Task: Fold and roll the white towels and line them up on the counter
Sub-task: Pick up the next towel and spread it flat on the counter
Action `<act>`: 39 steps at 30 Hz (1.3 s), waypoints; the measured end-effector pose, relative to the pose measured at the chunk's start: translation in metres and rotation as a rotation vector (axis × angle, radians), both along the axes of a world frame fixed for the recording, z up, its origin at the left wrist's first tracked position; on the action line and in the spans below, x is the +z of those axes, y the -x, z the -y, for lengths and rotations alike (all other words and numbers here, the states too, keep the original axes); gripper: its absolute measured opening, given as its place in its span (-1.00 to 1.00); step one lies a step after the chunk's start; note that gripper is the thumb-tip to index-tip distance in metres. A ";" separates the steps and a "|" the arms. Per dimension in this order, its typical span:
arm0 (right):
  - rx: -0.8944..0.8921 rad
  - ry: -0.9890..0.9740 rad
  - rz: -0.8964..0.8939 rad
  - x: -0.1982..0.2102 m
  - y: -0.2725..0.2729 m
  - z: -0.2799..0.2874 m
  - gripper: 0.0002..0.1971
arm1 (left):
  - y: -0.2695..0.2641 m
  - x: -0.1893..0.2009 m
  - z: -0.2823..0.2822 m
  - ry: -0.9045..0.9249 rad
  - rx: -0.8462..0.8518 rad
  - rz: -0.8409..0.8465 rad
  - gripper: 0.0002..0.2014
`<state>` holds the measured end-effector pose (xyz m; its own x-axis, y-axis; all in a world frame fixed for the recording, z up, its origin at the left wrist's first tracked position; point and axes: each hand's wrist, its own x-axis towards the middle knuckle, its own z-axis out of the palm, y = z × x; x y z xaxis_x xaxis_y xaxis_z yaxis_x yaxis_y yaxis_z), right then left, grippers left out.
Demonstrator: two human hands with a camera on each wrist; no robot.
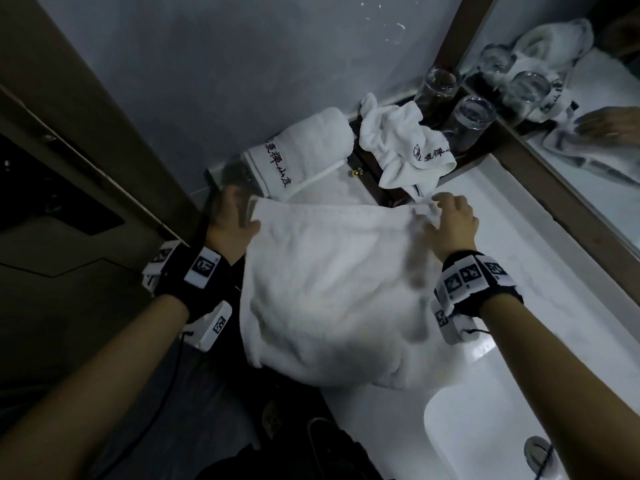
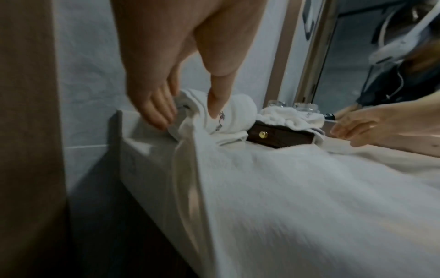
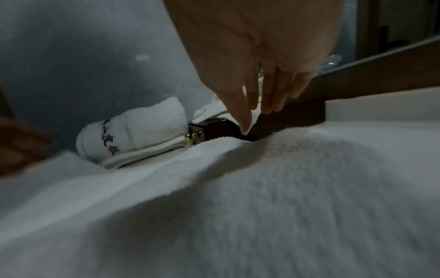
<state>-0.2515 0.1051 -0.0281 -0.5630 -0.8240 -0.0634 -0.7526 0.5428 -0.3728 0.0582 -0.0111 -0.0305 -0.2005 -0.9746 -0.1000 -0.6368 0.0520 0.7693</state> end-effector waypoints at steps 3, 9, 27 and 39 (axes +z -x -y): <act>-0.072 -0.029 0.141 -0.008 -0.003 -0.028 -0.53 | -0.015 -0.015 -0.030 -0.072 0.003 0.018 -0.46; -0.090 0.079 0.236 -0.014 -0.029 -0.081 -0.44 | -0.034 -0.043 -0.099 -0.364 -0.015 -0.021 -0.45; -0.195 0.087 0.493 -0.033 -0.052 -0.199 -0.39 | -0.073 -0.066 -0.186 -0.437 -0.020 -0.067 -0.27; -0.101 -0.061 0.237 -0.015 -0.020 -0.196 -0.75 | -0.107 -0.042 -0.187 -0.114 0.049 -0.085 -0.81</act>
